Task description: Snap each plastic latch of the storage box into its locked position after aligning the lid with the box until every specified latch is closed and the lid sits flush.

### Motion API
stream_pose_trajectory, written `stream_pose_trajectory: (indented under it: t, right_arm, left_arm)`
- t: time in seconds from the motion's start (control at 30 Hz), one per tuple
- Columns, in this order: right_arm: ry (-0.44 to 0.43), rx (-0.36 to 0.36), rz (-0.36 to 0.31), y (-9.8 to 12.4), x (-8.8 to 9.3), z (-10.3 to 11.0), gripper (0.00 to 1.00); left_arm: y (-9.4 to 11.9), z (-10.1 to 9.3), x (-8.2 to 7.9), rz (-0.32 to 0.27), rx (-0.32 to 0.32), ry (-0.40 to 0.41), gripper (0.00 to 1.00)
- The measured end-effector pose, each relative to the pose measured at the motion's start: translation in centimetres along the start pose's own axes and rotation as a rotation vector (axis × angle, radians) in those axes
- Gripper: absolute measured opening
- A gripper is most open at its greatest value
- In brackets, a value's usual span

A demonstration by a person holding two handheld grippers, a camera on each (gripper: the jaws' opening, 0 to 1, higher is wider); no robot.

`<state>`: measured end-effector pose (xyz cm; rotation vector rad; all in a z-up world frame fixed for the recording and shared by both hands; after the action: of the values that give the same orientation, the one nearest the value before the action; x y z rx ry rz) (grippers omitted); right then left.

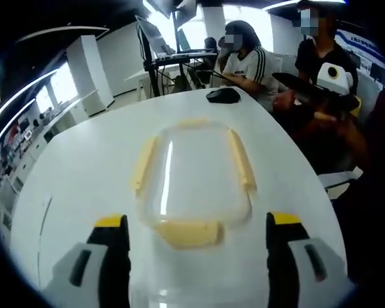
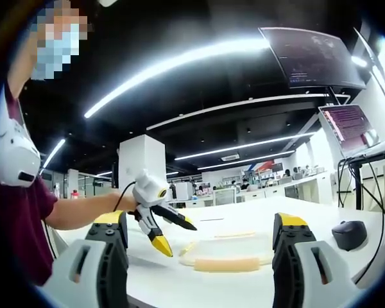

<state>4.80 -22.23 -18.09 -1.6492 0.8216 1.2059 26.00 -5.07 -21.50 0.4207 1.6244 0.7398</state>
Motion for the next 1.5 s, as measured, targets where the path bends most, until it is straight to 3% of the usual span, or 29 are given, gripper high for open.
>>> stream_pose_trajectory:
  t: [1.03,1.23,1.5]
  right_arm:
    - [-0.001,-0.021,0.004,-0.7,-0.3,0.6,0.94]
    - [0.002,-0.024,0.002,-0.8,-0.5,0.6,0.94]
    - [0.002,-0.017,0.005,-0.5,-0.4,0.4,0.94]
  left_arm:
    - [-0.2,-0.4,0.3,0.031,0.024,-0.007,0.9]
    - [-1.2,-0.9,0.9,0.079,0.018,-0.076,0.87]
    - [-1.6,-0.9,0.9,0.083,0.018,-0.071,0.84]
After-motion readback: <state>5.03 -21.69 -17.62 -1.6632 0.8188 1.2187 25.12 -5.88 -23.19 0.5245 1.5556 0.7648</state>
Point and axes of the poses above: the point that each gripper's makers call its tool centre point, and the gripper's own axes: y roughly backward along the fingers, z roughly to its left, x roughly out of its underside, the point moved 7 cm from there along y, roughly backward along the fingers, and after that the axes turned 13 degrees about y, right-handed, at the moved point
